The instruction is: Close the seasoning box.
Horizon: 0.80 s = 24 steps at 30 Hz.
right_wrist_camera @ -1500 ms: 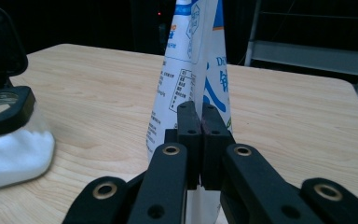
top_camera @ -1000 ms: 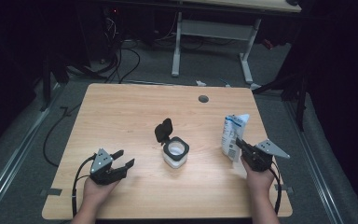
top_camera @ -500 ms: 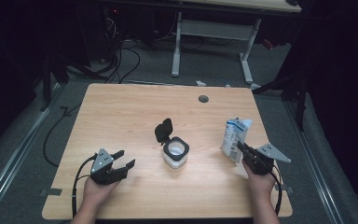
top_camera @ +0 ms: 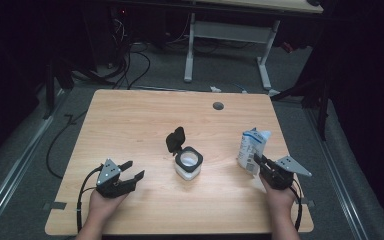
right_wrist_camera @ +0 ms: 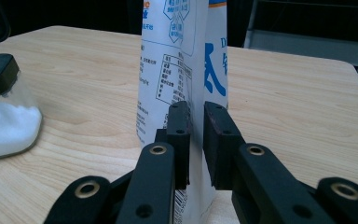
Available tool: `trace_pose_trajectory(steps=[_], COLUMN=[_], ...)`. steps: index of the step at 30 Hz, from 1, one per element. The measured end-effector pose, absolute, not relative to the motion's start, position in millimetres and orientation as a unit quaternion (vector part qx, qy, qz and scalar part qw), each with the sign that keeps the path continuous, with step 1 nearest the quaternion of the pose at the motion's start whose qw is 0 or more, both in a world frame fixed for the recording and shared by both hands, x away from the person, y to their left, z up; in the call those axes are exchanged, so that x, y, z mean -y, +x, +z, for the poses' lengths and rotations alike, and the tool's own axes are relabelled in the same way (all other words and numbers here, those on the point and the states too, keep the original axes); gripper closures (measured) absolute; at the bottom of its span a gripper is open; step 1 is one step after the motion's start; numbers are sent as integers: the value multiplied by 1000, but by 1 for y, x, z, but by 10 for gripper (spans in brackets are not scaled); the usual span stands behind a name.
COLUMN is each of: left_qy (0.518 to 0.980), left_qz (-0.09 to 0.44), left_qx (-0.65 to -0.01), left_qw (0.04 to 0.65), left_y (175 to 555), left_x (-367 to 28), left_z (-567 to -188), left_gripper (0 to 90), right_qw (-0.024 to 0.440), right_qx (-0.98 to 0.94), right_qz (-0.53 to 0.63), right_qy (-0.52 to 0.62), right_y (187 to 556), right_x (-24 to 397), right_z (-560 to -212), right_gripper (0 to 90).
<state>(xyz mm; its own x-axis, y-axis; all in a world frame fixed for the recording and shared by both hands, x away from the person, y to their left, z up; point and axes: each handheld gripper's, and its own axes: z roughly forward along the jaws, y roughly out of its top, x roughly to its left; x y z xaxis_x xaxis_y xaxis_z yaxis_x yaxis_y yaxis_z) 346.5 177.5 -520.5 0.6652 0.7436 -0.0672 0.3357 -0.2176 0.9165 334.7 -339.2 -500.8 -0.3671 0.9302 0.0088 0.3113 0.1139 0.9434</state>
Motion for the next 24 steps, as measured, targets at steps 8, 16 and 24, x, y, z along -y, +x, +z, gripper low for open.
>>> trace_pose_trajectory(steps=[8,16,24], left_qy=[755,759,766], left_qz=[196,196,197], left_qx=[-360,-359,-356], left_qw=[513,507,498], left_y=[347,347,347], left_x=[-178,-178,-176], left_z=[-520,-521,-521], left_gripper=[398,399,403], right_qw=[324,324,324], right_qx=[-670,-671,-675], right_qz=[477,471,465], right_qy=[467,472,473], right_y=[333,333,332], right_x=[338,338,337], right_z=[-500,-501,-500], right_gripper=[731,668,647])
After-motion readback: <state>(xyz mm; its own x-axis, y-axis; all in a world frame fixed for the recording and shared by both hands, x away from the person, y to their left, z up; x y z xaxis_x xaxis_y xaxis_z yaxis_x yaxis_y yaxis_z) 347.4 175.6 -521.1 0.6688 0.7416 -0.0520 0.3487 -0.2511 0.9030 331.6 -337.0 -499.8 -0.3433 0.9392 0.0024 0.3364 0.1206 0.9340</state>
